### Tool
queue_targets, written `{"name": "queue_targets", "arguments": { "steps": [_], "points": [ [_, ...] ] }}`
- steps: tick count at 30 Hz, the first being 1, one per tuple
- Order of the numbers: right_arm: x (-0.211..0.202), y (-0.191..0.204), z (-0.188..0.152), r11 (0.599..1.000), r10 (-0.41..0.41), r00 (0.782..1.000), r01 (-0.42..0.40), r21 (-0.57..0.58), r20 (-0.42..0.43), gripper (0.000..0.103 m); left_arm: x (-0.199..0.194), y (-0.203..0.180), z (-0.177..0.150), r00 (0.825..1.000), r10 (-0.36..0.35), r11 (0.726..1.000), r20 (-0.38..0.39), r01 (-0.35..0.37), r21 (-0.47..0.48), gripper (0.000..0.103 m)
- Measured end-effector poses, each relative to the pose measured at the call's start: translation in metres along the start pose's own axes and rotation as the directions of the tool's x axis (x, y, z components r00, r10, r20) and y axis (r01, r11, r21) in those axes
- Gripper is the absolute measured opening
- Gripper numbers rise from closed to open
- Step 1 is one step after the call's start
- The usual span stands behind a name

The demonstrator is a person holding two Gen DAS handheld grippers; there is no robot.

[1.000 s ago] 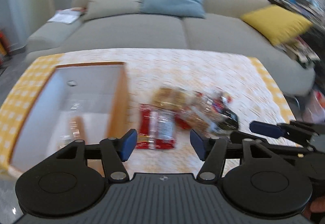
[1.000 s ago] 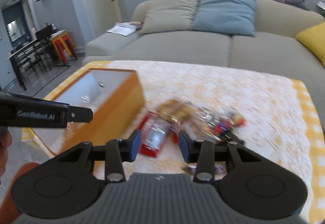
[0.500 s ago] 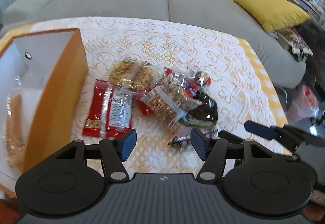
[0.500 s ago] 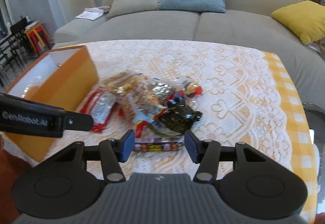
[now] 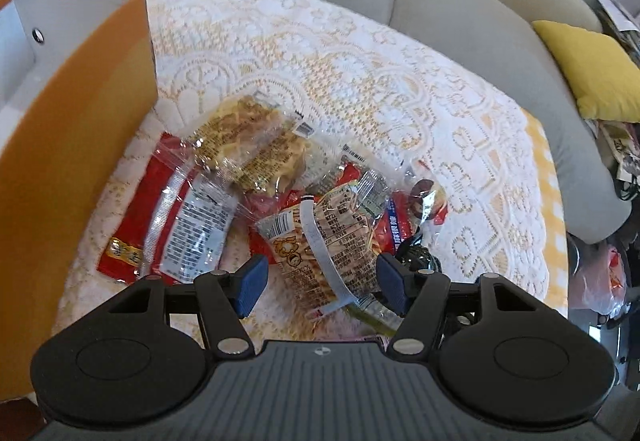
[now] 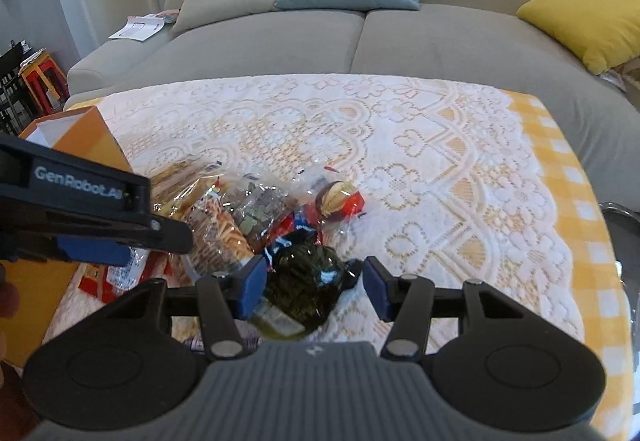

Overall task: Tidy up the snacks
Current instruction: 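Grasp the striped peanut bag with the left gripper while the right gripper grasps the black package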

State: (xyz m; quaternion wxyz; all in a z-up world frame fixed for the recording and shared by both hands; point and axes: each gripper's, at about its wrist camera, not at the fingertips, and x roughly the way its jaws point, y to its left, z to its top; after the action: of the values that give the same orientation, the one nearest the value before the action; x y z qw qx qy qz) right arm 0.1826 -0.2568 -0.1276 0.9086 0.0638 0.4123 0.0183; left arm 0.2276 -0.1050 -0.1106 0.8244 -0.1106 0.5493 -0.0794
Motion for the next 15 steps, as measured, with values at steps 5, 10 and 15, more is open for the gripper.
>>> {"name": "queue_targets", "arguments": {
  "steps": [5,10,15],
  "points": [
    [0.011,0.009,-0.002,0.998,0.056,0.998,-0.056,-0.028,-0.013,0.053,0.018,-0.002,0.002,0.999,0.021,1.000,-0.029,-0.022,-0.013,0.081],
    [0.020,0.016,-0.011,0.995,0.061,0.997,-0.064,-0.080,-0.042,0.053,0.029,-0.002,0.005,0.998,0.036,0.998,-0.050,-0.038,-0.047,0.084],
    [0.025,0.010,-0.015,0.995,0.043,0.998,-0.047,-0.093,-0.048,0.055,0.038,-0.006,0.010,0.996,0.055,0.995,-0.066,-0.060,-0.074,0.086]
  ]
}}
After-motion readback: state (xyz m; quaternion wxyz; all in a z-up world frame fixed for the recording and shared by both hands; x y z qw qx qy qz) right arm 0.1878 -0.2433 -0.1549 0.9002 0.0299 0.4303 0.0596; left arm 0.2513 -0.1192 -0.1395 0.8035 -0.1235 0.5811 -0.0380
